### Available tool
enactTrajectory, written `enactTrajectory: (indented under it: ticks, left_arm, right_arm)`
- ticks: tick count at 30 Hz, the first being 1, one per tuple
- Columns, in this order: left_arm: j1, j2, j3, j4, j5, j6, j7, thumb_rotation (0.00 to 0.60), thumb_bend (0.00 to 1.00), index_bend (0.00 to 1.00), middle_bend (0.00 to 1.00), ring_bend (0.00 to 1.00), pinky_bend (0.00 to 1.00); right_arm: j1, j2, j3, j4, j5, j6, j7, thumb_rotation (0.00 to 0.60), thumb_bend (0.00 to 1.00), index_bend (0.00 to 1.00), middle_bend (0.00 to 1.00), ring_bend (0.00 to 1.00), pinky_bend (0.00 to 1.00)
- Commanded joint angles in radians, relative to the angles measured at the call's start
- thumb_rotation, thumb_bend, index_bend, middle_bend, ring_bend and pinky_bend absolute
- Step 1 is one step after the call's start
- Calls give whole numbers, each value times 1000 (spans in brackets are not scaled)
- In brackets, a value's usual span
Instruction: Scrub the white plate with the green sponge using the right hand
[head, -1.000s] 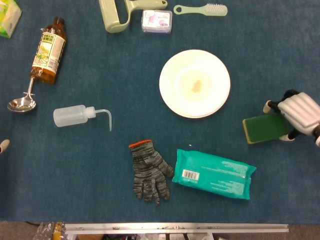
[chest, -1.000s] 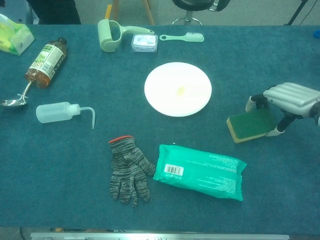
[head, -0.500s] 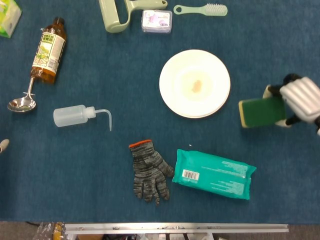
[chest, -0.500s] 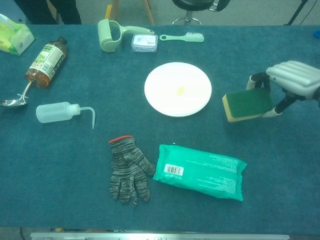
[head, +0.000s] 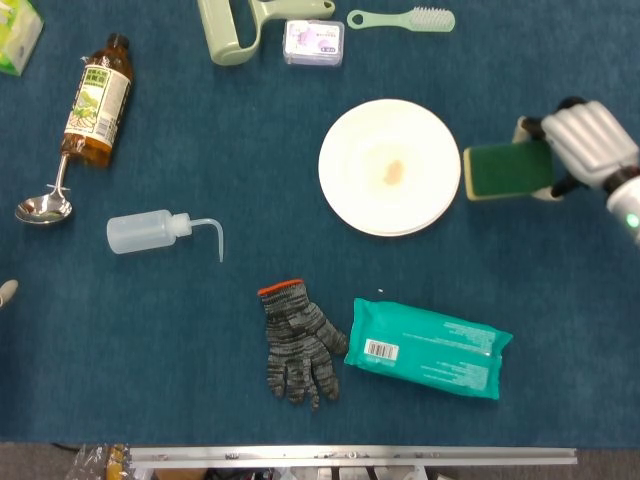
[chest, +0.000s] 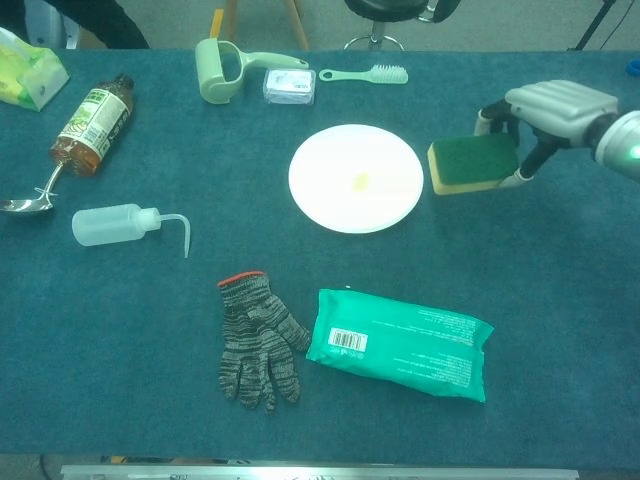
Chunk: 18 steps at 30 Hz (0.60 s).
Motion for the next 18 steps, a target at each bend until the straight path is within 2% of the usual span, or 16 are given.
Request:
enactTrajectory:
  ticks: [1,9,18]
  left_arm:
    - [1,-1,0,8,-2,-5,-10,600,0,46,0,0,44]
    - [5,-8,0,34,-1,-13,-48,600,0,46,0,0,43]
    - [9,-19,2,60,5,-18,-77,600,0,46,0,0,43]
  right_arm:
    - [37,-36,25,40,28,-32,-12,600,82,433,632,512,253]
    - [108,-90,52,93,62,-84,-38,600,82,433,632,512,253]
    - [196,-137,65,141,147,-166,-127,600,82,433,632,512,253]
